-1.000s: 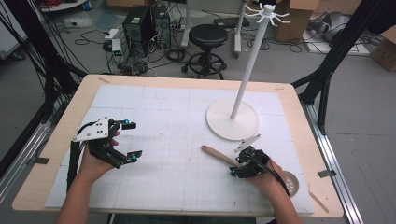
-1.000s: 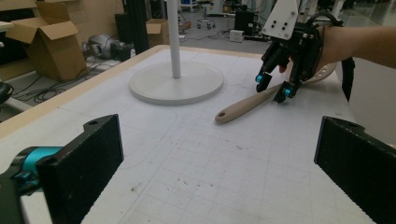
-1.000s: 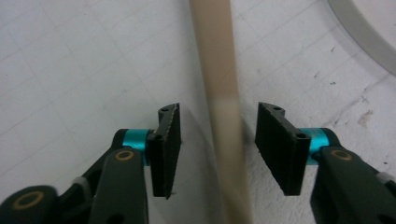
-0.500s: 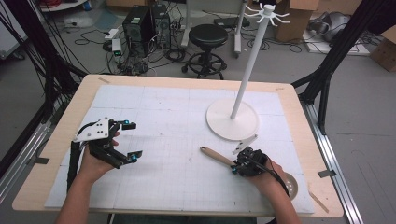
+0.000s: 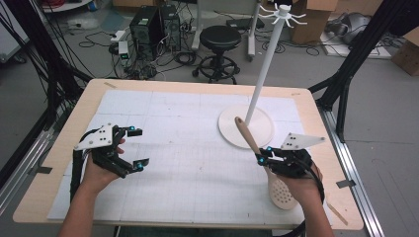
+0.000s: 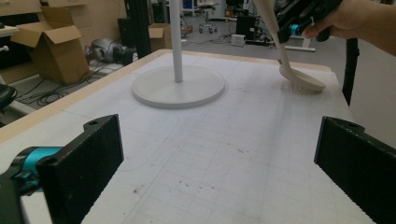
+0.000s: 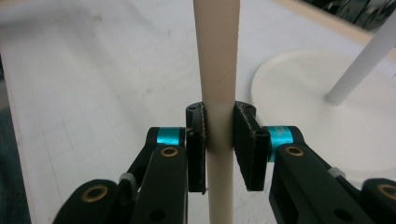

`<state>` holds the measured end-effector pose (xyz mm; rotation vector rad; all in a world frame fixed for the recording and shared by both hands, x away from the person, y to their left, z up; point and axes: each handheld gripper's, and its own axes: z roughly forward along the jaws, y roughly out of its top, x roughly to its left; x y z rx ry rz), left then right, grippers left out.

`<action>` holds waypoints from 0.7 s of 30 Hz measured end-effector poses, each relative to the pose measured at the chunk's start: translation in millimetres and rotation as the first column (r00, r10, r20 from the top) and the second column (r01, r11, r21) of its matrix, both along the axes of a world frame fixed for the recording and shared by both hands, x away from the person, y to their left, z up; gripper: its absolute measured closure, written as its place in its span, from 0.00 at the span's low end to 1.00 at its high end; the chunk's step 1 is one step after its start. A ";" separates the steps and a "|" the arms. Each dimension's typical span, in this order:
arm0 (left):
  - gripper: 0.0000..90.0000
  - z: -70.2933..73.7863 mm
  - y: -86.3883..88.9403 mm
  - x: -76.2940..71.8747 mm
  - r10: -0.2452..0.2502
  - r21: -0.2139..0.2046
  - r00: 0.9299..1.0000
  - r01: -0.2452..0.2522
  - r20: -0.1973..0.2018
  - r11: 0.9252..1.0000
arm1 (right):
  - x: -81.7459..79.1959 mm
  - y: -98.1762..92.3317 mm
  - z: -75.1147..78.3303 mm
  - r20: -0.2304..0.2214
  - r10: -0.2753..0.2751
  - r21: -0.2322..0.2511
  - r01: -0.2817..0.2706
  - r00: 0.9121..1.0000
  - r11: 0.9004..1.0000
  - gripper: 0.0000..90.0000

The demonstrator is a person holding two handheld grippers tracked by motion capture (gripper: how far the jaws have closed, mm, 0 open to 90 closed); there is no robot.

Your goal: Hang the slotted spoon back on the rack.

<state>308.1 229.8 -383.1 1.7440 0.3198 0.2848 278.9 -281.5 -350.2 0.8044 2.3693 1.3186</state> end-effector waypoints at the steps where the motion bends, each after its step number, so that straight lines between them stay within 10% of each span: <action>1: 0.02 0.0 0.0 0.0 0.000 0.000 1.000 0.000 0.000 1.000 | 0.0 0.0 0.0 0.000 0.000 0.000 0.000 1.000 1.000 0.84; 10: 0.02 1.0 1.9 0.1 0.003 -0.007 1.000 -0.003 0.001 1.000 | -8.8 -19.8 17.4 0.090 -0.044 0.157 0.029 0.995 0.987 0.84; 21: 0.02 1.3 2.6 -0.2 0.005 -0.008 1.000 -0.005 0.003 1.000 | -15.5 -30.5 32.2 0.138 -0.071 0.211 0.041 0.988 0.977 0.84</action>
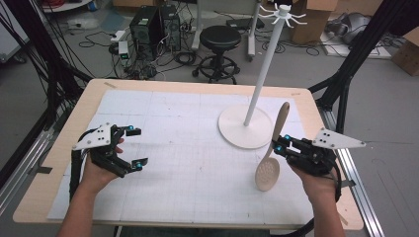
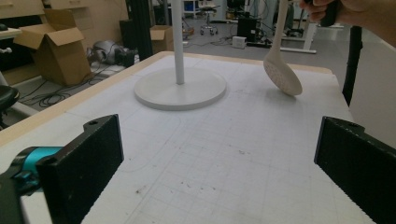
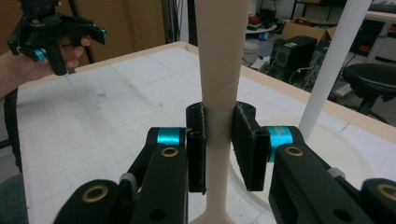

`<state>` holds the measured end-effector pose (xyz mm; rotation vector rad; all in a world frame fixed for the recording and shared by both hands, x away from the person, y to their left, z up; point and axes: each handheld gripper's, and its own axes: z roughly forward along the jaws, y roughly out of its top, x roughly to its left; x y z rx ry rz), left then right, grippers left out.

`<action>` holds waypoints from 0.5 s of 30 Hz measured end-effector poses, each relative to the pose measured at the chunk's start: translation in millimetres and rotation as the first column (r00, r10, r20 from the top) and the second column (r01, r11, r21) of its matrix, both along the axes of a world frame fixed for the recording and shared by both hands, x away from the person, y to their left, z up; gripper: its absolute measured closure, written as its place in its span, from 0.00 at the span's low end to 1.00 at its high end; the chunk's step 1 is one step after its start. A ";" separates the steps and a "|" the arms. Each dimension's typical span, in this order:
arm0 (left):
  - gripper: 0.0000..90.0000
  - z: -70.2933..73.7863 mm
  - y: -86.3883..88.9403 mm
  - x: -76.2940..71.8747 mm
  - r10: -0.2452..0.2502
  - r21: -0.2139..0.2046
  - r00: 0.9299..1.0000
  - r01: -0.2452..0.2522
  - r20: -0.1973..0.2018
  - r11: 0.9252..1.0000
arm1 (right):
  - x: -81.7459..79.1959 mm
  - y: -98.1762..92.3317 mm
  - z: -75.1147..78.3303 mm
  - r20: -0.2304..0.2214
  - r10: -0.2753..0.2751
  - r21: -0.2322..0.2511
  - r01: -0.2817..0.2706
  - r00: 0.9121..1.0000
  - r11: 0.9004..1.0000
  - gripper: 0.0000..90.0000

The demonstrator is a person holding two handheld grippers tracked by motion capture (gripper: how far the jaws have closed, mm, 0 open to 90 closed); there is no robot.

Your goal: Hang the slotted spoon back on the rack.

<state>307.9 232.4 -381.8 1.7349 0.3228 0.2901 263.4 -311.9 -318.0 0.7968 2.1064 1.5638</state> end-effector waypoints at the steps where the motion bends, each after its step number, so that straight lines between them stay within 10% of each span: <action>1: 0.02 0.1 0.2 -0.1 0.000 0.000 1.000 0.000 0.000 1.000 | 0.0 -0.6 0.9 0.004 -0.001 -0.002 0.001 1.000 1.000 0.84; 15: 0.02 1.3 3.6 -0.8 0.004 -0.006 1.000 -0.004 0.003 1.000 | 16.4 -8.9 29.2 0.001 0.001 0.010 -0.001 1.000 1.000 0.84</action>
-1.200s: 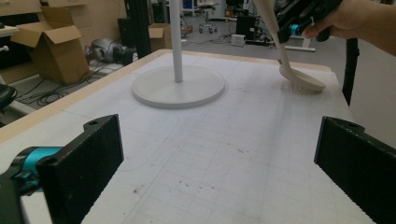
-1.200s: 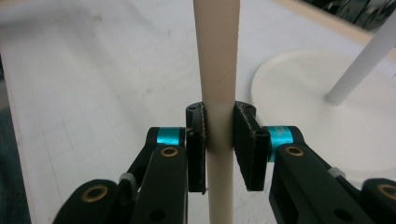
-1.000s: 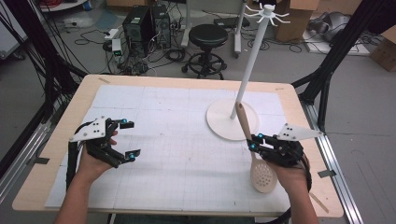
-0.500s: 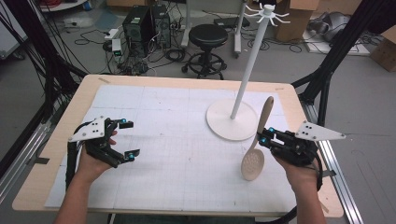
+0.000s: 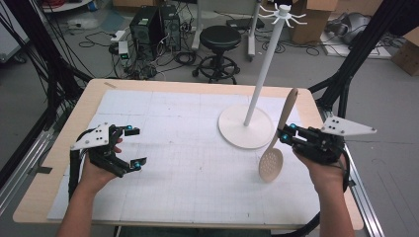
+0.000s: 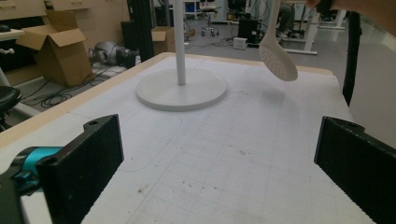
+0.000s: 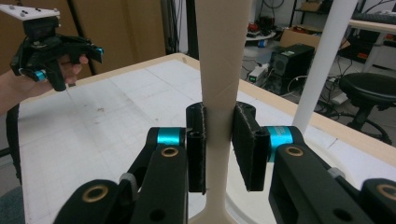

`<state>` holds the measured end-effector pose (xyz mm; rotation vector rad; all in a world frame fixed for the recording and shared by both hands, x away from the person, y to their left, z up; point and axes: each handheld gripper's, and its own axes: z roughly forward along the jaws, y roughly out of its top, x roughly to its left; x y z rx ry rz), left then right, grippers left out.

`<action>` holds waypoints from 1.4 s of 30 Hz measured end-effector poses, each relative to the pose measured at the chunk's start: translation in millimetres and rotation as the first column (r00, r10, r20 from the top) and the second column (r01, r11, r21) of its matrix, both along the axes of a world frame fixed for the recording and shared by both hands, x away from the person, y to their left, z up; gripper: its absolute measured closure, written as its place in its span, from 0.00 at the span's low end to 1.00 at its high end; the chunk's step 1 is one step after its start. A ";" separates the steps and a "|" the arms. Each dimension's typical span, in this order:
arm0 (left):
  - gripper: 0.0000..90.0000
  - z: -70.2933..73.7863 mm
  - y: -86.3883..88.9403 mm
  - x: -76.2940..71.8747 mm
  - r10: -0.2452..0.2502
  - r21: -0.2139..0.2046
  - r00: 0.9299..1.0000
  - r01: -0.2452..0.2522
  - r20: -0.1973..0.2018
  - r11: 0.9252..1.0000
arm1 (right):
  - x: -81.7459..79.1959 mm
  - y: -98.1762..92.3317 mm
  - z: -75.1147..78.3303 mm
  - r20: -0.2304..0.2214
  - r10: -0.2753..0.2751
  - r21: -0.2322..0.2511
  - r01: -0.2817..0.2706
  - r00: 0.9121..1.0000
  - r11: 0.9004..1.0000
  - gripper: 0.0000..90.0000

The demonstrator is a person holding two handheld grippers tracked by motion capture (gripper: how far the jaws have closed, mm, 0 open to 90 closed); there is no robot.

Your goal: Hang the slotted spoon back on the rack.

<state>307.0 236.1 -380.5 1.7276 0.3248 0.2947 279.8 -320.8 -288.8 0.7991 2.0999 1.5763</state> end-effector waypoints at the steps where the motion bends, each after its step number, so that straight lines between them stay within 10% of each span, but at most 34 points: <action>1: 0.02 0.0 0.0 0.0 0.000 0.000 1.000 0.000 0.000 1.000 | 2.3 -0.8 3.9 -0.003 -0.002 -0.004 0.002 1.000 1.000 0.84; 16: 0.02 3.1 5.7 -0.6 0.004 -0.015 1.000 -0.004 0.007 1.000 | 37.6 -8.5 54.6 -0.031 -0.037 -0.058 0.035 0.999 0.998 0.84; 42: 0.02 3.5 8.4 -0.3 0.005 -0.028 1.000 -0.004 0.006 1.000 | 86.5 0.4 91.7 -0.058 -0.118 -0.113 0.111 0.991 0.987 0.84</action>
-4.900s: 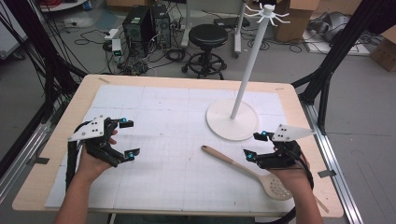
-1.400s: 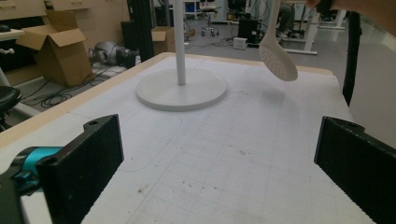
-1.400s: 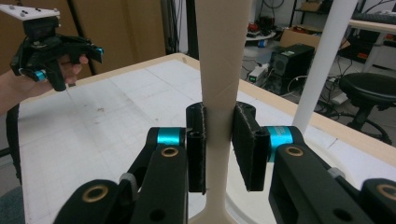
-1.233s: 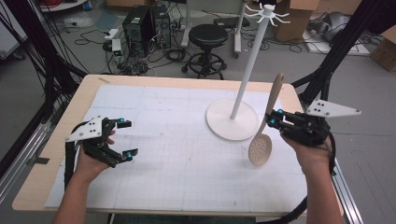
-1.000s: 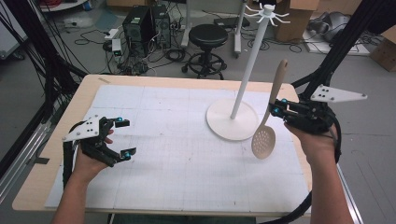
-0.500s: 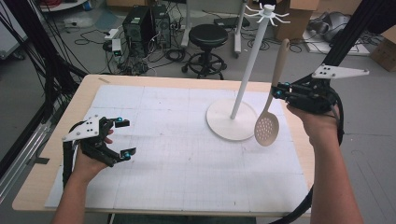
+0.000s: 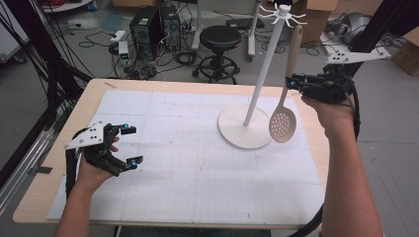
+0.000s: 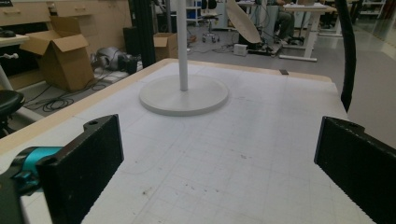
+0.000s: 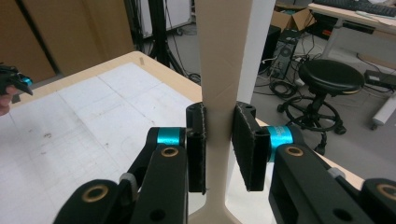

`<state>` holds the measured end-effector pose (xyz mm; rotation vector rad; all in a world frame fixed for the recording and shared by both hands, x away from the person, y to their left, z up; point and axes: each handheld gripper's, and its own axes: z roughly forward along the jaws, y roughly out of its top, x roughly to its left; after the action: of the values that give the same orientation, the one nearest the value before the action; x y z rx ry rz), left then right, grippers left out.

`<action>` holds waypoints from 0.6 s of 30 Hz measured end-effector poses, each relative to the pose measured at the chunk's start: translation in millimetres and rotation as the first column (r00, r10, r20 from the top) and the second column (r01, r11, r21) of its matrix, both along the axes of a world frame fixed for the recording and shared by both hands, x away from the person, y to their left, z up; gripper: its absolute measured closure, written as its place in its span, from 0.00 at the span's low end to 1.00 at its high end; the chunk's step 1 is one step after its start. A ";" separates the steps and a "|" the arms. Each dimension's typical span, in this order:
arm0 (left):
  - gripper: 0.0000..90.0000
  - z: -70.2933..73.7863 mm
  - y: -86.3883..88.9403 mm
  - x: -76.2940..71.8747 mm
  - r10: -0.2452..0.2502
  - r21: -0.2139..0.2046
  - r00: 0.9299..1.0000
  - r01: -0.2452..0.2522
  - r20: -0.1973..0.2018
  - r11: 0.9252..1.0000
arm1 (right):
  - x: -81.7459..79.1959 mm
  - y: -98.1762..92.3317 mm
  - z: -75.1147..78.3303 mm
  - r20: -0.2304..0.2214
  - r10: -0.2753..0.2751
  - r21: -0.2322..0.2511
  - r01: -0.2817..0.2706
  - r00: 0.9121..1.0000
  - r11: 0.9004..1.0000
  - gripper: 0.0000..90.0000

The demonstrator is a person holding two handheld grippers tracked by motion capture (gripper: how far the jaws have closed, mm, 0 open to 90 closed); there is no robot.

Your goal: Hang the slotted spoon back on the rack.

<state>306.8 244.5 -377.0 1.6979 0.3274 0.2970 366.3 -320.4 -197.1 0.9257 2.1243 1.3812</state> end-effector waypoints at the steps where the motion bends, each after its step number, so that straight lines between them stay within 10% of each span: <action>1: 0.02 0.0 0.0 0.0 0.000 0.000 1.000 0.000 0.000 1.000 | 0.0 0.0 0.0 0.000 0.000 0.000 0.000 1.000 1.000 0.84; 18: 0.02 0.4 1.3 -0.2 0.003 -0.005 1.000 -0.003 0.000 1.000 | 12.6 7.6 6.1 -0.019 -0.044 -0.041 0.043 0.999 0.998 0.84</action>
<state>306.5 245.8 -376.6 1.6924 0.3300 0.2981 379.0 -312.8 -190.9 0.9684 2.1263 1.3075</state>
